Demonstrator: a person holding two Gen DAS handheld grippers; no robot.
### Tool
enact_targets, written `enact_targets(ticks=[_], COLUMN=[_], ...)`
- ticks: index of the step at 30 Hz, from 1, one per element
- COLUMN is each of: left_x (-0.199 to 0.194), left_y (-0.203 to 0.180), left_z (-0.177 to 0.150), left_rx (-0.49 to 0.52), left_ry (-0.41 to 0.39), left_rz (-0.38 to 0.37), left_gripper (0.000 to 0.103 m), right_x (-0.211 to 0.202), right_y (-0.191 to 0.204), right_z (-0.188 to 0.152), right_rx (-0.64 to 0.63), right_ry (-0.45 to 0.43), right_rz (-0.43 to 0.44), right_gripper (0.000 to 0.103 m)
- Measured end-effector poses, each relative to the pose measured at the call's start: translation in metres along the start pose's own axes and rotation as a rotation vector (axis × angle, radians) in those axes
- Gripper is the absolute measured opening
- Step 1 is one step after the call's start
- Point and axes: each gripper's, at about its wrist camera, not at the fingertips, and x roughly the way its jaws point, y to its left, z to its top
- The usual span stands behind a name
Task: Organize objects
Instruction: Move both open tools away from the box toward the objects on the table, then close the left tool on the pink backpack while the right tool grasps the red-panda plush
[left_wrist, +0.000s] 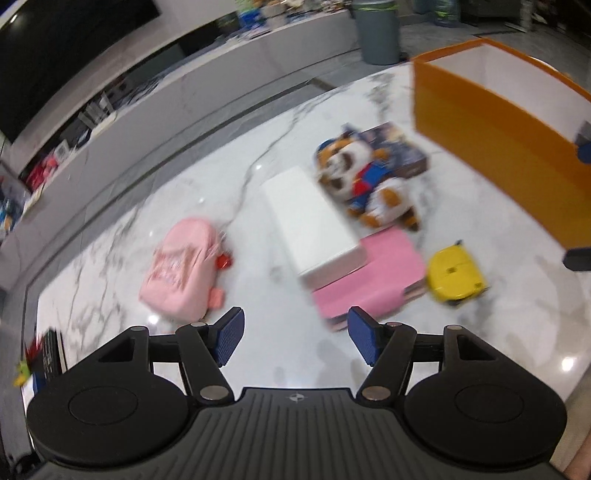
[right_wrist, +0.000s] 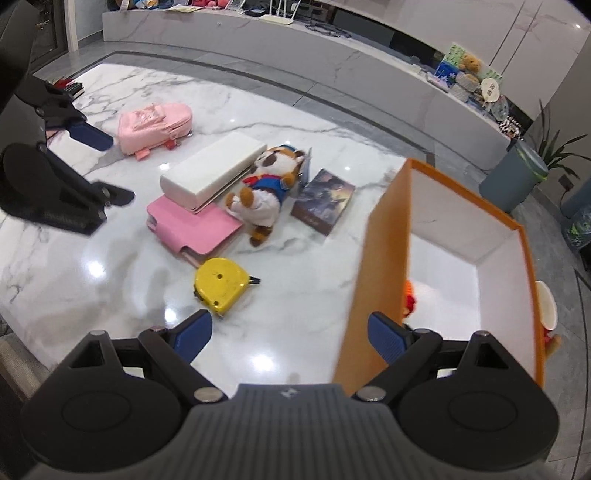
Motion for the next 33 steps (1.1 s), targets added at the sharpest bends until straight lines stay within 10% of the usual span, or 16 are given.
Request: enact_targets(ticks=[33], left_x=[0.100], left_y=[0.116], left_z=[0.010], left_rx=[0.015], left_ry=[-0.070], left_rz=[0.037], left_gripper=[0.087], right_x=[0.107], right_y=[-0.004], right_z=[0.084], right_rx=[0.215], right_ry=[-0.096], right_rz=[0.075], right_gripper=[0.091])
